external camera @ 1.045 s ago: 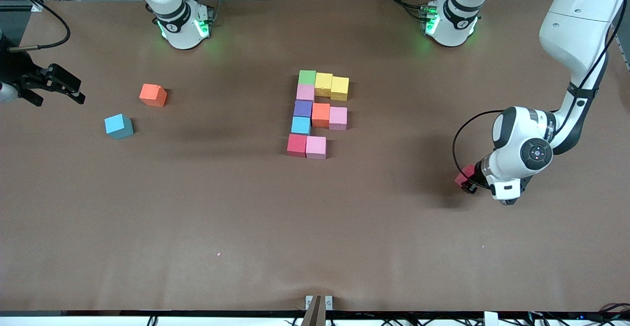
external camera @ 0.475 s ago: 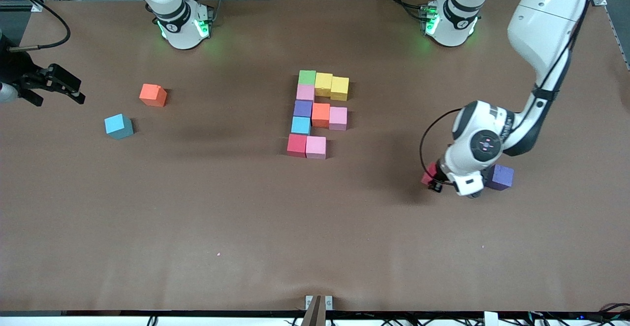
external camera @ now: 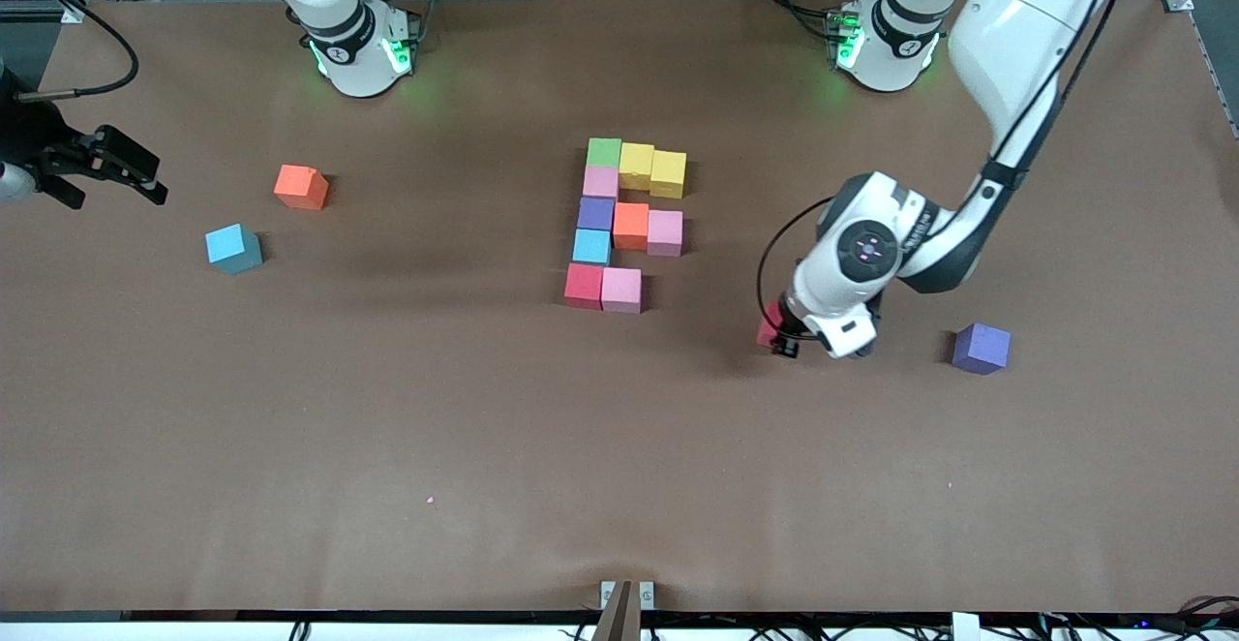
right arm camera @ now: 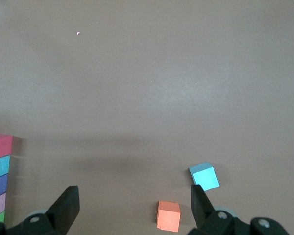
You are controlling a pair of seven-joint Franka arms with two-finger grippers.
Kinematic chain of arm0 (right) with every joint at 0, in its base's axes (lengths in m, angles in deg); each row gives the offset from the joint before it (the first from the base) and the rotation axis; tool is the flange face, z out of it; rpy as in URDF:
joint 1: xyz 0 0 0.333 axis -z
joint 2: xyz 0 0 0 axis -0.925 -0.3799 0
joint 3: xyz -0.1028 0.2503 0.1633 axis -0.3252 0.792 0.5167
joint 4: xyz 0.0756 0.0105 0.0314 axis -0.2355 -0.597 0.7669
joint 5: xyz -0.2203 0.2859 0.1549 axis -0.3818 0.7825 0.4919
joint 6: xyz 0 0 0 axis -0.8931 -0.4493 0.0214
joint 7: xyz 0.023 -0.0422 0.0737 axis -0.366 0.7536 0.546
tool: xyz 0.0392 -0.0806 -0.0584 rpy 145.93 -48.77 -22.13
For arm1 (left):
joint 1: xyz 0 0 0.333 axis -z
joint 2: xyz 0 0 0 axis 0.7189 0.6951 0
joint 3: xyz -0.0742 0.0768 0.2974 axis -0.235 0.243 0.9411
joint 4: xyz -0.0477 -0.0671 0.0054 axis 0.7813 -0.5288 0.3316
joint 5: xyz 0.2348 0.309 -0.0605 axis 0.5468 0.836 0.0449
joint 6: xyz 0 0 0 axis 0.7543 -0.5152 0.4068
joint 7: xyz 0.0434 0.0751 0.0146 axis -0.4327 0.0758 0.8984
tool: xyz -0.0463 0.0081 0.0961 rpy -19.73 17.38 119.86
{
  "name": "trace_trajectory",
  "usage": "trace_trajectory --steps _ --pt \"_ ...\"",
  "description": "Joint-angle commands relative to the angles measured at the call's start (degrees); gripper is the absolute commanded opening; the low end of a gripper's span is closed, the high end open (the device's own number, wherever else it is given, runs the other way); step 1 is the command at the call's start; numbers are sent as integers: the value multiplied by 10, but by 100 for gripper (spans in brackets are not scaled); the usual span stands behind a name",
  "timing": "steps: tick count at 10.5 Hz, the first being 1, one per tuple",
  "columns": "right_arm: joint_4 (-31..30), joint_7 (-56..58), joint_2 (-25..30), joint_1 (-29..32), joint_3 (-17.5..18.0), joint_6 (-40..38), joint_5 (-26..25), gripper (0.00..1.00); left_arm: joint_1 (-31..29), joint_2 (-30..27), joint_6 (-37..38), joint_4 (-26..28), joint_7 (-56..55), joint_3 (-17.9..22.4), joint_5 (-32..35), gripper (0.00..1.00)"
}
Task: Arrange 11 blocks into digit 3
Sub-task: 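Carry the red cube to the digit shape with the left gripper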
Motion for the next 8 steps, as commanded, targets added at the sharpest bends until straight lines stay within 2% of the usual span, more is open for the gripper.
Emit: trace_trajectory --steps 1,4,8 --pt "-6 4 8 10 6 -1 -5 100 44 15 3 -35 -60 2 -13 14" --pt "-6 4 8 10 6 -2 -5 100 92 22 3 -60 -121 4 -28 13" --pt "-6 3 8 10 6 -2 -5 100 128 22 3 -61 -167 7 -25 13"
